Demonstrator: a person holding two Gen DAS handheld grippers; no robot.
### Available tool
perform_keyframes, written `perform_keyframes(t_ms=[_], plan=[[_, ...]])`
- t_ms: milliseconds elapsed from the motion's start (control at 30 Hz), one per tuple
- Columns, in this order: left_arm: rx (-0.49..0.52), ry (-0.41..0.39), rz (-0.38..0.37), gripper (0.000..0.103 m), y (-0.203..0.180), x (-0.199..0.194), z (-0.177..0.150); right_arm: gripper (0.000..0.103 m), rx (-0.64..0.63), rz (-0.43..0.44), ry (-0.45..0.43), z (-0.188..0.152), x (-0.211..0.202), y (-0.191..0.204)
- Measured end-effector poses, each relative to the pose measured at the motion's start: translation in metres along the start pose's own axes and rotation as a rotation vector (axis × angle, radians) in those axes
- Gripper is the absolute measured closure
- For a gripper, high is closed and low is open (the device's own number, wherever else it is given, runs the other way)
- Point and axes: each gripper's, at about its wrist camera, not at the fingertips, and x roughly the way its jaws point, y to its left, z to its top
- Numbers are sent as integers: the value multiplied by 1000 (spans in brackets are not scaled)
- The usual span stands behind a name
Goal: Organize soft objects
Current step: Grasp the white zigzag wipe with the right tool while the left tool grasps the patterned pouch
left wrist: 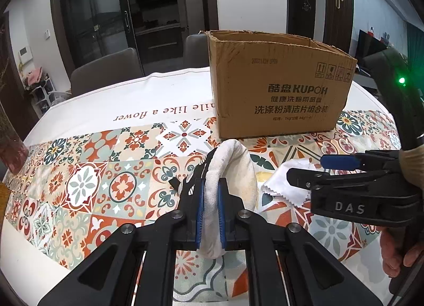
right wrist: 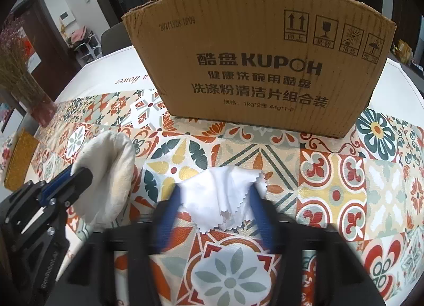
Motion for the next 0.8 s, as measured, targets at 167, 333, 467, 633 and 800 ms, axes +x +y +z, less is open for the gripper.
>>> perform_keyframes(t_ms=[167,333,467,633,800], plan=[[-8,10,16,92,1,2,-3,31,-26,-15,31,-1,15,1],[-17,16,29,92,1,4,-4,31,-63,-45,74,0,36,5],[-22,19,31,92,2,5,-4,32,-94,-88,62,-2,39,9],[-40,27,21,92,2,6,-4,74,-98,-122,36,-3,37,10],[-57,27,5,92,2,4,-3,91,-58,-72,46,-3,31,2]])
